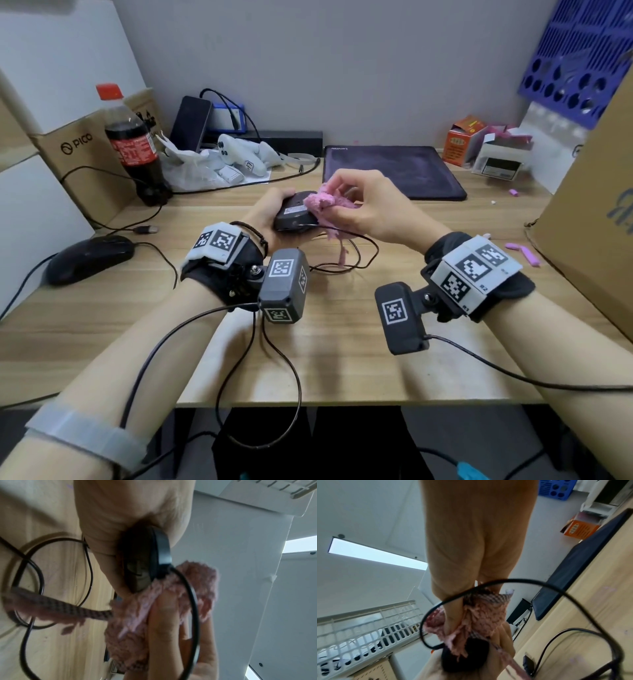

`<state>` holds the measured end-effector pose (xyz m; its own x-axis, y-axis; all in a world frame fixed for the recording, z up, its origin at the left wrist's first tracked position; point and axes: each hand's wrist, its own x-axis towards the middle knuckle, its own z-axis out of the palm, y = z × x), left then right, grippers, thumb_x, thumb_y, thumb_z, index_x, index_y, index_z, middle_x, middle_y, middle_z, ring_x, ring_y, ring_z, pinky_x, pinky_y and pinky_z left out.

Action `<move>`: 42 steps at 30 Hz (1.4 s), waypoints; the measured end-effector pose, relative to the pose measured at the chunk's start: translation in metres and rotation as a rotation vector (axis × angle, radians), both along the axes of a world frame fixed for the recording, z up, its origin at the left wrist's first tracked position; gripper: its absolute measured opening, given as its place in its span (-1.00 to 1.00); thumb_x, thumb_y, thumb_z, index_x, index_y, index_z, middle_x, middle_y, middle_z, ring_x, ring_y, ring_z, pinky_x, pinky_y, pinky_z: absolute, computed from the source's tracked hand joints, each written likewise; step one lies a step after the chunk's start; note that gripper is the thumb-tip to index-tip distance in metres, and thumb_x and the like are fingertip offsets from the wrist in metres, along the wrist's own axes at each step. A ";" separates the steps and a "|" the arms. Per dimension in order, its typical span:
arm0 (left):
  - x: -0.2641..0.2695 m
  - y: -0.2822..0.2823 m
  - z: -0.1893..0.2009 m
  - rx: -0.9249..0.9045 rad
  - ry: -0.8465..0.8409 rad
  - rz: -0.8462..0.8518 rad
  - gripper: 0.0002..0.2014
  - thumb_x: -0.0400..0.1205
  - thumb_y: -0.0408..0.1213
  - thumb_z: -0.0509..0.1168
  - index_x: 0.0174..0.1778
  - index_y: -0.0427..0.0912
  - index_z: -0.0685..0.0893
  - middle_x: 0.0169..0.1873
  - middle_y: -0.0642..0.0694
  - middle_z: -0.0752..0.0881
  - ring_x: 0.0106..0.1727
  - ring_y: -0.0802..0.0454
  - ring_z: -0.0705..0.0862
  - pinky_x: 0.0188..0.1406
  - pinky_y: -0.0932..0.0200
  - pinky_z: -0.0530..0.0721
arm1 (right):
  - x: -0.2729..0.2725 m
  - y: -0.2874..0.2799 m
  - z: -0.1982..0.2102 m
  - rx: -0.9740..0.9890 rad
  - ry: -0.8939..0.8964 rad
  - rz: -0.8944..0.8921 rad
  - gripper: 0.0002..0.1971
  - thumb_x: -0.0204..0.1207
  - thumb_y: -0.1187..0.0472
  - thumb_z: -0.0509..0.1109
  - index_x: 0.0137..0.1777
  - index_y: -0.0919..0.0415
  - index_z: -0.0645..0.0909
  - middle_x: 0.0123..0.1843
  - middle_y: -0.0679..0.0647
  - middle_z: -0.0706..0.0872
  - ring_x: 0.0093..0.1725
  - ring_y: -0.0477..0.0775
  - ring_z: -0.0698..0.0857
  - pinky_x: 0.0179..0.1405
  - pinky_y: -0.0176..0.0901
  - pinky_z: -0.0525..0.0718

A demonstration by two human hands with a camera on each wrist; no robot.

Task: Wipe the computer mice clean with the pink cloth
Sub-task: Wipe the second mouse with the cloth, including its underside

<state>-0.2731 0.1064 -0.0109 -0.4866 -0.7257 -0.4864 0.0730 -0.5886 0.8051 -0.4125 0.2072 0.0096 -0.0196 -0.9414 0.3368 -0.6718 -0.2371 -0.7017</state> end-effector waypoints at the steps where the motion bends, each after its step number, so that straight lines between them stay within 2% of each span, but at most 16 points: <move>1: 0.000 0.001 0.001 0.005 0.022 -0.004 -0.71 0.73 -0.07 0.14 0.10 -0.23 0.58 -0.27 -0.23 0.71 -0.30 -0.07 0.72 -0.52 0.07 0.77 | -0.004 0.000 -0.001 -0.008 -0.016 -0.043 -0.83 0.45 0.03 0.56 -0.07 0.05 0.68 -0.06 0.09 0.78 -0.13 0.00 0.73 -0.10 -0.06 0.72; 4: -0.001 0.006 0.006 0.054 0.128 -0.003 -0.71 0.73 -0.10 0.16 -0.11 -0.27 0.56 -0.46 -0.21 0.71 -0.53 -0.08 0.72 -0.48 0.09 0.77 | -0.011 0.002 -0.002 -0.017 -0.092 -0.131 -0.85 0.46 0.05 0.55 -0.04 -0.01 0.67 -0.02 0.11 0.77 -0.03 0.10 0.75 0.00 0.13 0.77; 8: -0.004 0.008 0.006 0.061 0.143 0.021 -0.71 0.71 -0.07 0.17 -0.08 -0.26 0.56 -0.50 -0.21 0.73 -0.57 -0.08 0.73 -0.51 0.07 0.77 | -0.011 0.006 0.006 0.006 -0.121 -0.089 -0.81 0.47 0.10 0.55 0.05 0.03 0.69 0.01 0.14 0.75 0.02 0.11 0.75 0.05 0.12 0.76; 12: -0.006 0.007 0.001 0.060 0.124 0.012 -0.63 0.68 0.03 0.19 0.13 -0.22 0.63 -0.29 -0.20 0.78 -0.33 -0.07 0.76 -0.45 0.12 0.76 | -0.004 0.004 0.015 0.004 -0.114 -0.018 -0.74 0.44 0.18 0.57 0.11 0.07 0.68 0.07 0.14 0.74 0.03 0.04 0.72 0.03 -0.09 0.73; 15: -0.006 0.012 0.006 -0.039 0.161 -0.056 -0.65 0.67 0.02 0.16 0.02 -0.17 0.70 -0.14 -0.18 0.78 -0.20 -0.06 0.76 -0.25 0.11 0.78 | 0.007 -0.001 0.021 0.005 -0.064 0.062 -0.72 0.39 0.24 0.59 0.08 0.10 0.67 -0.05 0.09 0.70 -0.15 -0.08 0.65 -0.19 -0.26 0.70; 18: -0.008 0.018 0.013 -0.042 0.259 -0.048 -0.56 0.77 0.00 0.05 -0.14 -0.24 0.67 -0.26 -0.20 0.76 -0.31 -0.07 0.78 -0.35 0.11 0.79 | 0.016 -0.006 0.024 0.065 0.084 0.126 -0.72 0.37 0.26 0.59 0.05 0.11 0.66 -0.11 -0.05 0.67 -0.24 -0.26 0.62 -0.28 -0.46 0.58; 20: -0.010 0.020 0.017 -0.010 0.266 -0.026 -0.42 0.78 0.08 0.02 -0.30 -0.27 0.67 -0.41 -0.17 0.72 -0.43 -0.01 0.74 -0.48 0.22 0.74 | 0.020 -0.008 0.023 0.095 0.190 0.149 -0.71 0.35 0.23 0.61 0.01 0.01 0.63 -0.16 -0.18 0.62 -0.28 -0.37 0.58 -0.27 -0.56 0.48; 21: -0.010 0.022 0.019 0.007 0.268 -0.012 -0.40 0.78 0.10 0.03 -0.39 -0.27 0.64 -0.55 -0.14 0.68 -0.55 0.04 0.70 -0.60 0.28 0.67 | 0.021 -0.008 0.023 0.095 0.206 0.151 -0.70 0.33 0.22 0.62 -0.01 -0.03 0.62 -0.18 -0.19 0.61 -0.29 -0.38 0.56 -0.28 -0.56 0.46; 23: -0.010 0.023 0.021 0.019 0.308 -0.015 -0.43 0.78 0.08 0.03 -0.37 -0.28 0.57 -0.68 -0.13 0.63 -0.68 0.06 0.65 -0.74 0.34 0.57 | 0.021 -0.009 0.021 0.082 0.192 0.152 -0.70 0.31 0.19 0.64 -0.04 -0.04 0.62 -0.19 -0.15 0.63 -0.28 -0.31 0.56 -0.29 -0.51 0.45; 25: -0.010 0.023 0.020 0.033 0.325 -0.055 -0.47 0.76 0.12 0.04 -0.22 -0.27 0.61 -0.55 -0.17 0.72 -0.55 0.01 0.74 -0.62 0.27 0.67 | 0.021 -0.011 0.020 0.066 0.174 0.142 -0.73 0.33 0.16 0.64 -0.06 -0.01 0.63 -0.16 0.02 0.70 -0.26 -0.14 0.60 -0.31 -0.42 0.49; 27: -0.009 0.023 0.019 0.061 0.339 -0.108 -0.52 0.73 0.10 0.12 -0.22 -0.24 0.68 -0.45 -0.15 0.73 -0.46 -0.01 0.75 -0.53 0.21 0.72 | 0.021 -0.015 0.020 0.043 0.137 0.110 -0.78 0.35 0.16 0.63 -0.11 -0.03 0.63 -0.16 0.12 0.74 -0.25 -0.04 0.63 -0.30 -0.36 0.52; 30: -0.011 0.023 0.020 0.017 0.366 -0.177 -0.63 0.60 -0.07 0.25 -0.38 -0.22 0.76 -0.46 -0.07 0.73 -0.47 0.06 0.74 -0.50 0.27 0.71 | 0.017 -0.022 0.019 0.047 0.039 0.032 -0.82 0.41 0.12 0.59 -0.09 -0.04 0.64 -0.23 -0.04 0.72 -0.27 -0.14 0.66 -0.27 -0.35 0.62; 34: -0.014 0.024 0.019 -0.033 0.384 -0.179 -0.72 0.68 -0.07 0.18 -0.07 -0.18 0.70 -0.35 -0.09 0.77 -0.38 0.04 0.77 -0.40 0.21 0.75 | 0.011 -0.031 0.019 0.070 -0.020 -0.051 -0.86 0.44 0.10 0.55 -0.09 0.00 0.64 -0.27 -0.08 0.70 -0.26 -0.04 0.71 -0.32 -0.15 0.74; 38: -0.016 0.020 0.014 -0.058 0.369 -0.182 -0.63 0.72 0.01 0.15 -0.14 -0.15 0.75 -0.33 -0.07 0.76 -0.38 0.06 0.72 -0.26 0.17 0.66 | 0.009 -0.034 0.022 0.030 0.000 -0.138 -0.89 0.49 0.03 0.51 -0.05 0.00 0.68 -0.22 -0.04 0.73 -0.25 -0.06 0.69 -0.27 -0.17 0.71; 40: -0.013 0.016 0.014 -0.038 0.385 -0.162 -0.58 0.72 0.05 0.11 -0.04 -0.20 0.73 -0.26 -0.14 0.80 -0.34 -0.02 0.78 -0.32 0.10 0.76 | 0.010 -0.029 0.024 0.079 0.023 -0.066 -0.85 0.50 0.02 0.51 -0.03 0.04 0.70 -0.21 -0.01 0.75 -0.24 -0.02 0.73 -0.28 -0.12 0.77; 42: -0.011 0.013 0.017 0.032 0.332 -0.079 -0.48 0.74 0.12 0.04 -0.07 -0.29 0.67 -0.32 -0.24 0.81 -0.39 -0.11 0.81 -0.48 0.06 0.77 | 0.012 -0.021 0.025 0.163 0.080 0.054 -0.85 0.47 0.03 0.54 -0.04 0.03 0.71 -0.19 -0.01 0.76 -0.24 -0.04 0.73 -0.27 -0.19 0.73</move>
